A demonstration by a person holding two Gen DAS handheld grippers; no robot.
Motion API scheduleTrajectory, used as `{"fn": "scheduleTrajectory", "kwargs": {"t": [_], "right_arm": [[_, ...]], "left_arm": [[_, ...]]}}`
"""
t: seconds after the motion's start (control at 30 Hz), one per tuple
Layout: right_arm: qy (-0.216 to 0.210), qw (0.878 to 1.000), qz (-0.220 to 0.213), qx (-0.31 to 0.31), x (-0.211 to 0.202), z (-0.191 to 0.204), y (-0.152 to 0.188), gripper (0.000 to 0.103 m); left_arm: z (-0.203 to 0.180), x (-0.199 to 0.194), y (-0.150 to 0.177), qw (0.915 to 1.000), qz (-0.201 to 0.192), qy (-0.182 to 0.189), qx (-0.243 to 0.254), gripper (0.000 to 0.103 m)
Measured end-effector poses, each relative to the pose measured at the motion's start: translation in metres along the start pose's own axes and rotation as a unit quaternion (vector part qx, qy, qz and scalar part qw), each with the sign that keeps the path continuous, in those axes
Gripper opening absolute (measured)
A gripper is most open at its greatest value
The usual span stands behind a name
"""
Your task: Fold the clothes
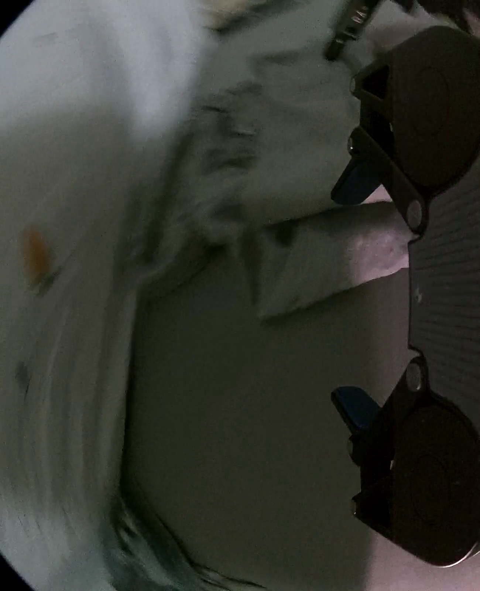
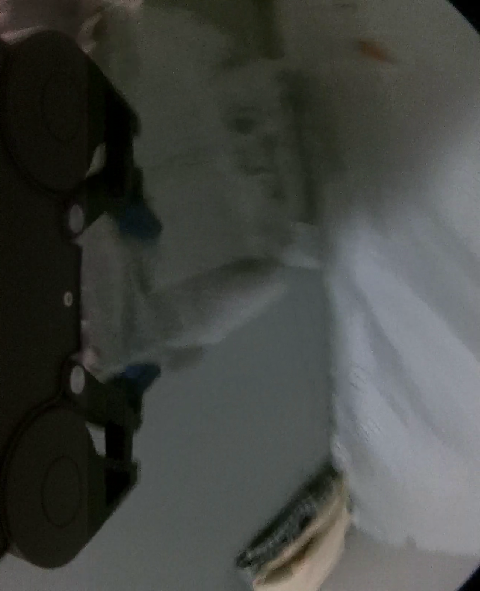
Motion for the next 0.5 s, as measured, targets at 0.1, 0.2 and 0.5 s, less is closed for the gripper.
{"fn": "scheduleTrajectory", "kwargs": {"t": [0.1,0.2,0.5], "right_arm": [[-0.010,1.000,0.009,0.008,0.001,-0.004,-0.004,0.088],[-0.008,1.000,0.005,0.007,-0.002,-0.014,-0.015,0.090],[-0.036,0.995,-0.087,0.020,0.017,-0.020,-0.116,0.102]], "left_arm": [[-0.015,0.025,0.004,0.9946,0.039,-0.051,0.081,0.103],[-0.018,0.020,-0.010,0.9953,0.025,-0.019,0.092,0.103],[0.030,0.020,-0.110,0.9926,-0.079,0.040,-0.083,0.103]]}}
Point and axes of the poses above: each gripper's, at about its wrist camera, not at the fingertips, and x roughly the way its jaws point, z to its left, y to its underside, the point moved 8 cm from there along x, roughly the way its jaws point, and after that the axes turned 14 degrees about y, right-handed, at the moved point
